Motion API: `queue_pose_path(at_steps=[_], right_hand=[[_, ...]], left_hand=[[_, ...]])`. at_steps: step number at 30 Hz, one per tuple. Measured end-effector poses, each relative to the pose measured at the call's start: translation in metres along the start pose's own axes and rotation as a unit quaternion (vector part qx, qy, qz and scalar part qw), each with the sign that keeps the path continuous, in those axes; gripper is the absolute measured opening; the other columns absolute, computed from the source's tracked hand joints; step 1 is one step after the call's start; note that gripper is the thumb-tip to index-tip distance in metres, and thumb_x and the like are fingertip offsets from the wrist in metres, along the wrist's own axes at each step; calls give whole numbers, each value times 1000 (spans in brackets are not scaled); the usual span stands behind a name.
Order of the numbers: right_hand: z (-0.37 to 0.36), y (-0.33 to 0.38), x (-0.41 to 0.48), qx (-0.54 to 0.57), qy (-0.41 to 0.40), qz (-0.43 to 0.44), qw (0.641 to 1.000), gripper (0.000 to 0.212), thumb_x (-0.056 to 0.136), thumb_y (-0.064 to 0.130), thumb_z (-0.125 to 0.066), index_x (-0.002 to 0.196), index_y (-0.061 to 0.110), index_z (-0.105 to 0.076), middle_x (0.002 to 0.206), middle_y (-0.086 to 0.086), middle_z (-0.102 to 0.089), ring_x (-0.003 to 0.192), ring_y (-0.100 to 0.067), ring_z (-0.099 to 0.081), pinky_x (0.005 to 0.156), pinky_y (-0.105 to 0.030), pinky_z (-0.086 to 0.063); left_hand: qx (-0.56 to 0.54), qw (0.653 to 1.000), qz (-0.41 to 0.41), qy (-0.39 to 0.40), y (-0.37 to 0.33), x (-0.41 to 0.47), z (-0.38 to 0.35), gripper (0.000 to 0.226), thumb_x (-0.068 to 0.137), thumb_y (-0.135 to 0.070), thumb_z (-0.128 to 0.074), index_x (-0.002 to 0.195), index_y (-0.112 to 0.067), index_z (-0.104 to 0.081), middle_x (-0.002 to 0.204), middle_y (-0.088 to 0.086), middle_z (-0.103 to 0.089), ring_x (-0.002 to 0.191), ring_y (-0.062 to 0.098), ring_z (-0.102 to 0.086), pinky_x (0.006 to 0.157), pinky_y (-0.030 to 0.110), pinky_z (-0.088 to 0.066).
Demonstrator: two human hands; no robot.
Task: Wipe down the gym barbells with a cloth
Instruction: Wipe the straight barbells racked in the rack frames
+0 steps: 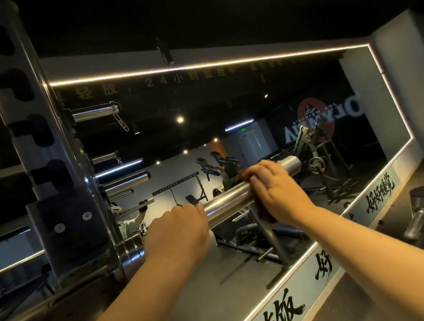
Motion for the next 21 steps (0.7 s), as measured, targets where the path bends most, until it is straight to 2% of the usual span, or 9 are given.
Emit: queue_pose_path(at_steps=[4,6,9,10,12,14,17,19,21], right_hand=[[1,-19,11,-16,-74,-94,993,33,105,34,-33,120,22,-60,121,0,-51,117,-20,-45,104,-42,-40],[-12,5,5,-34,-87,-61,994,34,102,28,-36,118,17,-64,121,-5,-54,117,-25,-50,101,-41,-42],[-25,41,-20,37,-22,23,999,33,105,37,-38,130,25,-57,134,6,-46,129,-13,-41,113,-31,-33],[-22,44,-23,39,4,50,998,36,106,41,-36,134,28,-54,138,9,-43,133,-10,-37,116,-31,-29],[-13,26,-15,8,39,76,996,35,107,43,-36,136,32,-51,137,12,-43,131,-7,-38,114,-32,-32],[0,-8,-2,-4,27,41,999,29,108,39,-37,132,32,-53,128,13,-46,122,-7,-42,112,-38,-38],[14,-41,10,2,-64,-60,996,26,110,28,-36,126,25,-57,119,6,-49,114,-15,-43,104,-47,-43],[4,-25,7,-12,-111,-67,991,26,107,18,-38,121,18,-60,120,2,-49,117,-22,-44,105,-51,-43],[-13,3,-3,36,-91,-61,993,24,106,23,-39,121,22,-58,124,8,-43,122,-13,-39,112,-46,-38]], left_hand=[[7,1000,6,3,-1,3,0,35,109,-26,-29,139,-13,-38,90,2,-42,72,14,-46,56,28,-34],[9,1000,18,6,-1,8,0,35,108,-25,-26,137,-13,-41,86,0,-42,63,13,-40,50,27,-28],[9,1000,14,6,-5,14,0,36,109,-23,-27,141,-11,-39,83,1,-42,69,15,-48,56,28,-37],[8,1000,10,4,-6,14,0,37,110,-23,-29,144,-10,-36,85,1,-43,71,15,-49,58,28,-38],[13,1000,6,-5,-8,15,-2,39,110,-24,-29,146,-11,-34,88,1,-45,70,13,-47,57,27,-36],[14,1000,16,-13,-7,14,-3,37,110,-26,-26,143,-13,-38,86,-1,-45,66,12,-46,53,25,-34],[2,999,36,-18,-6,14,-4,39,109,-30,-17,133,-18,-46,77,-6,-40,58,7,-39,47,23,-24],[-8,998,50,-24,-6,15,-6,42,108,-33,-13,127,-20,-49,74,-7,-38,55,6,-36,46,24,-22],[-10,998,58,-31,-5,15,-7,44,107,-34,-12,127,-20,-49,75,-8,-37,56,6,-37,46,24,-23]])
Point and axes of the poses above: each hand's wrist, its own x-axis towards the middle knuckle, its own z-axis out of the back of the hand, y = z × x, the point moved 4 cm from there along x, towards the middle knuckle
